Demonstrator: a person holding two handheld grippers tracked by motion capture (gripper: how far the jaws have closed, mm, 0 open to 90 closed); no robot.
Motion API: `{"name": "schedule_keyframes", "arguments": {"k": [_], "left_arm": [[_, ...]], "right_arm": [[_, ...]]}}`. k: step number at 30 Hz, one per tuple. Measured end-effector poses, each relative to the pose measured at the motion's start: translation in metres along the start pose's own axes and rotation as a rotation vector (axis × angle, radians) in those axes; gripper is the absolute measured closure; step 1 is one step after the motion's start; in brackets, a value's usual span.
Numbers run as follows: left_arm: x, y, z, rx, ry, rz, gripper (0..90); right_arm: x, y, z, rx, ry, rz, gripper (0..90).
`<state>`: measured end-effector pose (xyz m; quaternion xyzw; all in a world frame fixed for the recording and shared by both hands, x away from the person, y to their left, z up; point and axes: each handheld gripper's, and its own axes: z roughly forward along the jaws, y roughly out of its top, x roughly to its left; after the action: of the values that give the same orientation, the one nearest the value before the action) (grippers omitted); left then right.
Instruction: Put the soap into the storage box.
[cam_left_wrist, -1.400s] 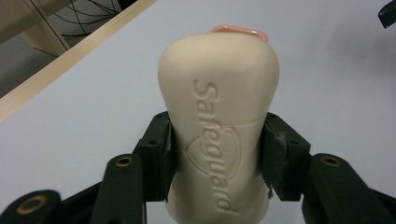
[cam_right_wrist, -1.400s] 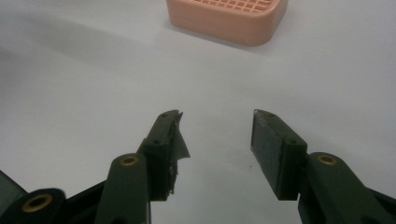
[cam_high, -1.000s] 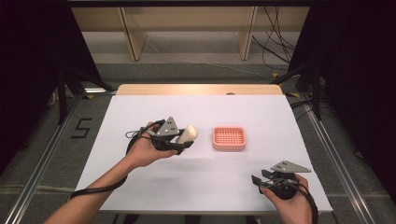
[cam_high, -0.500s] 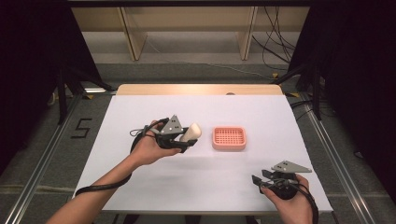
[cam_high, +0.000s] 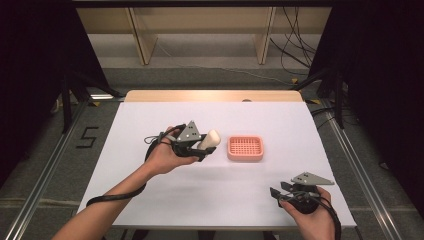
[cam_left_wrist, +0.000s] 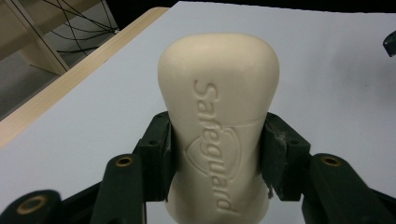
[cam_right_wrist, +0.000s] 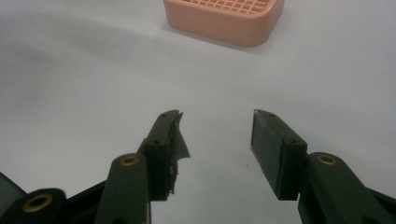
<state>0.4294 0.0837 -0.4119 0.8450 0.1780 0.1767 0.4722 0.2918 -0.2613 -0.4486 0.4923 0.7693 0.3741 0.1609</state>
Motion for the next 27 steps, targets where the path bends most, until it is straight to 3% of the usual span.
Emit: {"name": "schedule_keyframes", "arguments": {"k": [5,7,9,10,11,12,17,19,27], "left_arm": [[-0.002,0.003,0.004,0.002,-0.009,-0.016,49.6],[-0.002,0.004,0.007,-0.005,-0.012,0.002,49.6],[-0.003,0.005,0.008,-0.002,-0.008,-0.015,49.6],[-0.003,0.006,0.009,-0.002,-0.012,-0.008,49.6],[-0.002,0.007,0.012,-0.005,-0.012,0.003,49.6],[-0.003,0.007,0.014,-0.013,-0.008,-0.016,49.6],[-0.004,0.010,0.020,-0.012,-0.014,0.001,49.6],[-0.006,0.010,0.023,-0.012,-0.013,-0.014,49.6],[-0.006,0.013,0.031,-0.010,-0.018,0.008,49.6]], "right_arm": [[0.001,0.000,-0.001,0.010,-0.010,0.005,52.8],[-0.001,0.000,-0.001,0.002,-0.009,-0.010,52.8],[-0.001,0.000,-0.001,0.002,-0.010,-0.011,52.7],[0.003,0.000,-0.001,0.019,0.000,0.037,52.7],[-0.001,0.000,-0.001,0.002,-0.009,-0.012,52.8],[0.000,0.000,-0.001,0.002,-0.009,-0.010,52.8],[-0.001,0.000,0.000,-0.004,-0.004,-0.023,52.7],[-0.001,0.000,-0.001,0.001,-0.008,-0.012,52.7],[-0.001,0.000,-0.001,-0.006,-0.004,-0.021,52.8]]}}
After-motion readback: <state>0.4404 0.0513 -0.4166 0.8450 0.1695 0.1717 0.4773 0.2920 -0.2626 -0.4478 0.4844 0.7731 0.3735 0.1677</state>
